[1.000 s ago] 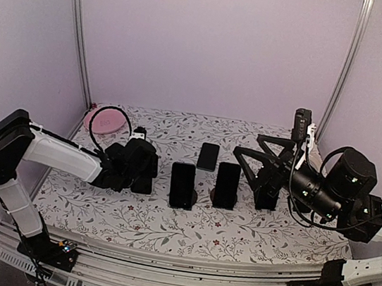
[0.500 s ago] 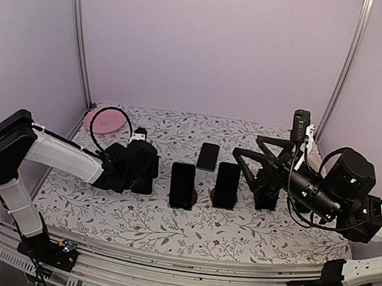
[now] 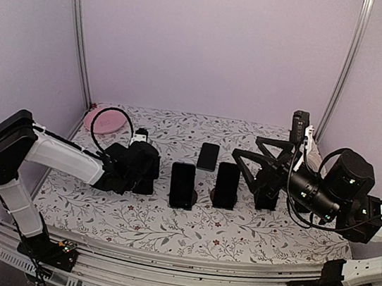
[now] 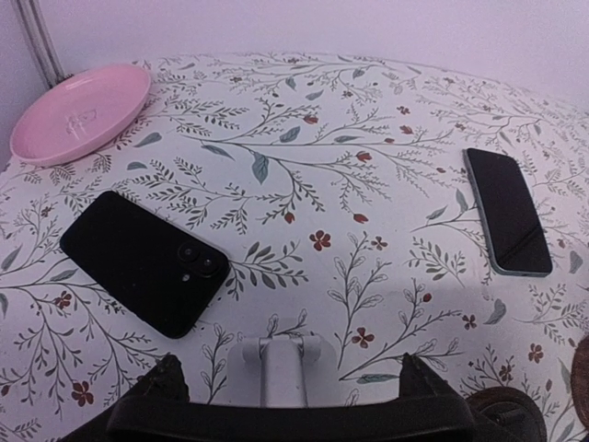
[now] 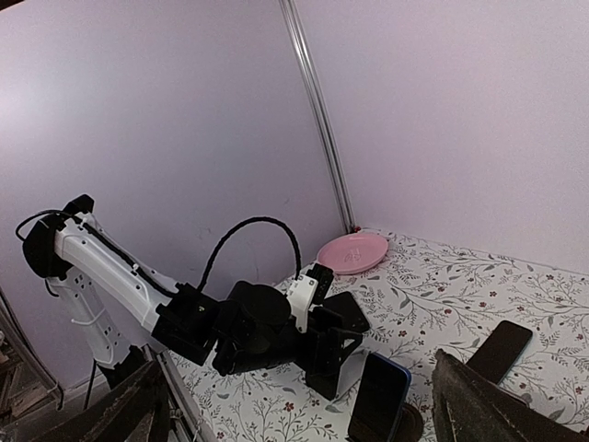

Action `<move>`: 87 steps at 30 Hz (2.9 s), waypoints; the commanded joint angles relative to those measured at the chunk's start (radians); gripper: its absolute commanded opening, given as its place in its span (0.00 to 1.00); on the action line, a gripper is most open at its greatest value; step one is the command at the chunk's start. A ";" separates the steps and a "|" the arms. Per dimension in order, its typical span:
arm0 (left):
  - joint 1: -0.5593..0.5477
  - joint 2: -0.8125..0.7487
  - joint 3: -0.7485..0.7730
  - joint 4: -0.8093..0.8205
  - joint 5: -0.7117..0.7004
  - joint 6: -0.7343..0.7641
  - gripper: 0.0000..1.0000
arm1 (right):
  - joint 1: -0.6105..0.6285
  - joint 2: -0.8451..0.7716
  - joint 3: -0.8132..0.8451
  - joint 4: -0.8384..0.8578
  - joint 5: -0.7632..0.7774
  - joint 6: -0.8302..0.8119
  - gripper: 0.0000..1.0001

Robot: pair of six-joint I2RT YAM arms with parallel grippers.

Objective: Place the phone on the phone stand
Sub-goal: Place the phone on the phone stand, then reset both arms

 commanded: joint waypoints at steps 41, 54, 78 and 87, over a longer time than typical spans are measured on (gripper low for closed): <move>-0.048 -0.070 0.007 -0.033 -0.043 -0.013 0.96 | -0.006 0.017 0.000 0.023 -0.019 0.006 0.99; -0.048 -0.155 0.006 -0.038 -0.031 0.026 0.97 | -0.006 0.072 0.039 -0.006 -0.012 0.005 0.99; -0.040 -0.581 -0.143 -0.118 0.042 0.060 0.97 | -0.332 0.038 -0.107 -0.104 -0.034 0.091 0.99; 0.153 -0.714 -0.257 -0.123 0.190 0.036 0.97 | -0.652 -0.111 -0.255 -0.068 0.052 0.056 0.99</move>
